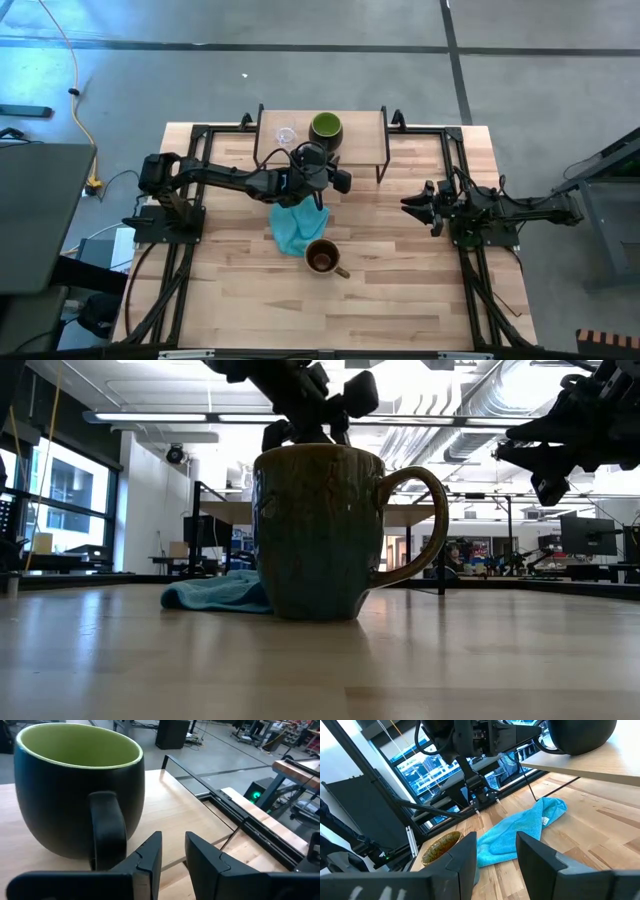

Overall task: Stack small to large cups/mugs on shelf
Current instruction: Put the green mug on the shelf

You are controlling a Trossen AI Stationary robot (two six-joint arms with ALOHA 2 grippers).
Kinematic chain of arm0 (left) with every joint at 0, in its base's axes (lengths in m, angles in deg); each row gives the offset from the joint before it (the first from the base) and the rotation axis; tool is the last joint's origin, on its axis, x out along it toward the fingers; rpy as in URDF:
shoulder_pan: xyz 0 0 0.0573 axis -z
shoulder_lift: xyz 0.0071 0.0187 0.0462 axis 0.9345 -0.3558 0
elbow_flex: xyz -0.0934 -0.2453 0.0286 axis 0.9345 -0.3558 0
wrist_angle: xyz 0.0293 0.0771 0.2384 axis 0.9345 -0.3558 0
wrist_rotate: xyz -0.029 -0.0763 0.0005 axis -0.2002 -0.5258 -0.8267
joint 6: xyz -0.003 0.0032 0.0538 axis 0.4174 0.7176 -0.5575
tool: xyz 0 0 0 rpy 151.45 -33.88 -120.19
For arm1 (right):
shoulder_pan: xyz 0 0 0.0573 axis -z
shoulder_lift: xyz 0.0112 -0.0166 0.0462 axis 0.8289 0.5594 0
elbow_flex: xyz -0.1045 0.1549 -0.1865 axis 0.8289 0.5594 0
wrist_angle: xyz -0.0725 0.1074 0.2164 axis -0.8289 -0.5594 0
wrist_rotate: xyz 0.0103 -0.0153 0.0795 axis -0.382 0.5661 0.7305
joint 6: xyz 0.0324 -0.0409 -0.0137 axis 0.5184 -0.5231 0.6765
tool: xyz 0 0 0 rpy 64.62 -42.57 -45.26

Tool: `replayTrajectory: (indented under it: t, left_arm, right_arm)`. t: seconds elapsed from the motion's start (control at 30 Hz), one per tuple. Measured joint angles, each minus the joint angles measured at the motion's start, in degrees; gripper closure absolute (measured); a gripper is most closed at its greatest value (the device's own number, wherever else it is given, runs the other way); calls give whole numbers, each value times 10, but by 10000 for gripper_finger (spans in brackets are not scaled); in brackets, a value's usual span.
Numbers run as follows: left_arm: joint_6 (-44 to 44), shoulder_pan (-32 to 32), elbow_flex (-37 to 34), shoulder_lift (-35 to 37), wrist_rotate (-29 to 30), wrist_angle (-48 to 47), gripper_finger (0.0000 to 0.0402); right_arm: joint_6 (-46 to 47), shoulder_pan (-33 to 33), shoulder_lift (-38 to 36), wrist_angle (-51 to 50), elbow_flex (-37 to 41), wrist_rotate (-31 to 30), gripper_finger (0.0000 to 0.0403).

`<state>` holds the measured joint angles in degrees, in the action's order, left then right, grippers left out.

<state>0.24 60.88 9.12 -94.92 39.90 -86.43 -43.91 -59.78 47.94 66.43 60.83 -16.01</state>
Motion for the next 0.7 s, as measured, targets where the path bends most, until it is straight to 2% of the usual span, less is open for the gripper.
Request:
replayTrajectory:
  t: [0.33, 0.53, 0.7]
  left_arm:
    - [-14, 0, -1, -12, -37, 15, 328]
    - [-24, 7, -1, -18, -37, 18, 328]
    - [-76, 36, 0, -17, -11, 9, 328]
  right_arm:
    - [2, 0, 0, 0, 0, -2, 275]
    - [5, 0, 0, 0, 0, -2, 275]
    - [5, 0, 0, 0, 0, 1, 275]
